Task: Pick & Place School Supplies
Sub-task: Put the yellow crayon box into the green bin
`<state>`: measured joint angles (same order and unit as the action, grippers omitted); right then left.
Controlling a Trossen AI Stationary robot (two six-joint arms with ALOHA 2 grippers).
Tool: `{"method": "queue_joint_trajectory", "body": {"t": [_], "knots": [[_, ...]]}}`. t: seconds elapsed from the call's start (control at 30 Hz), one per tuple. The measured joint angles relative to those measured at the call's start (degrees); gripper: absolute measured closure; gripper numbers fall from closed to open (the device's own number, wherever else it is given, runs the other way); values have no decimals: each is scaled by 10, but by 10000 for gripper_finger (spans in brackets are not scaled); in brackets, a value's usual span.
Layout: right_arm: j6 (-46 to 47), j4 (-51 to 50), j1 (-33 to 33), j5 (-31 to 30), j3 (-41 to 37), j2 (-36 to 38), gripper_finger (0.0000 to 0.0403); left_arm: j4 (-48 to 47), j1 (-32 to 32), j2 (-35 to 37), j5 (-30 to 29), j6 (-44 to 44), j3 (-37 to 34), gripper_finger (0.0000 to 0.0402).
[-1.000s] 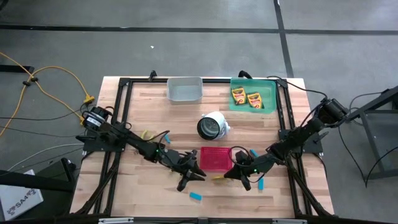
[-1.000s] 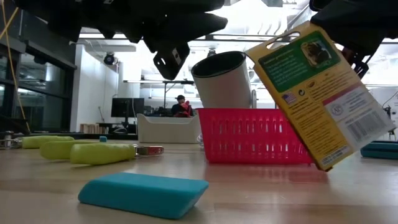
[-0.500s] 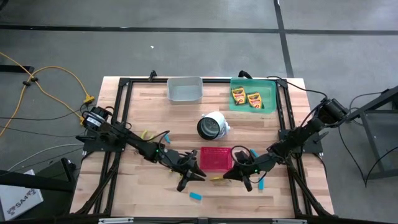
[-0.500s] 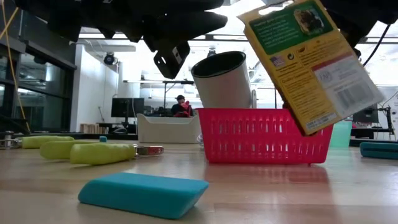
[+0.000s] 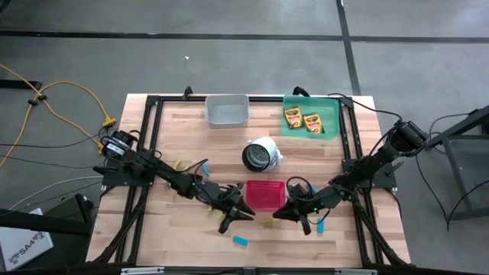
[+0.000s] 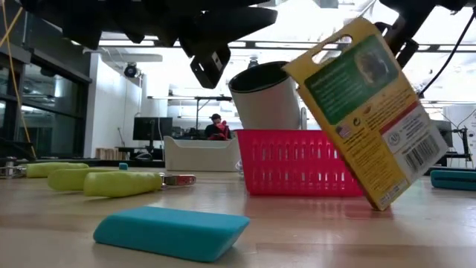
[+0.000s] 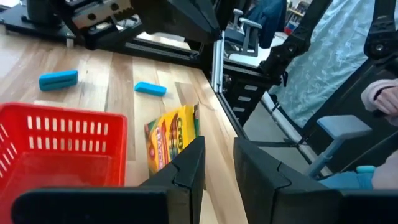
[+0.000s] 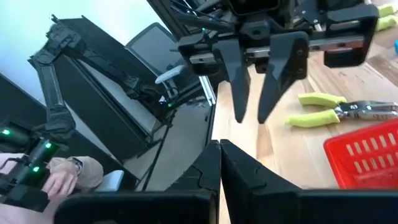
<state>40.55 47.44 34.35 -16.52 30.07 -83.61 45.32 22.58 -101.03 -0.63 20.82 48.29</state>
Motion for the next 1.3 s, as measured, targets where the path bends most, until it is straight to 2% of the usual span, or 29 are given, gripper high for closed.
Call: {"method": "queue_joint_trajectory", "body": {"t": [0.5, 0.9, 1.07, 1.17, 1.3], "knots": [[-16, -9, 0, 16, 11, 0, 401, 2, 0, 0, -1, 0, 0, 320], [-87, -16, 24, 12, 11, 0, 400, 2, 0, 0, 7, 0, 0, 320], [-33, -92, 25, -19, 11, 0, 400, 2, 0, 0, 8, 1, 0, 320], [-31, -138, 25, -17, 10, 0, 400, 1, 1, 0, 14, 2, 0, 320], [9, -140, 25, -9, 10, 0, 400, 2, 1, 0, 23, 2, 0, 320]]}}
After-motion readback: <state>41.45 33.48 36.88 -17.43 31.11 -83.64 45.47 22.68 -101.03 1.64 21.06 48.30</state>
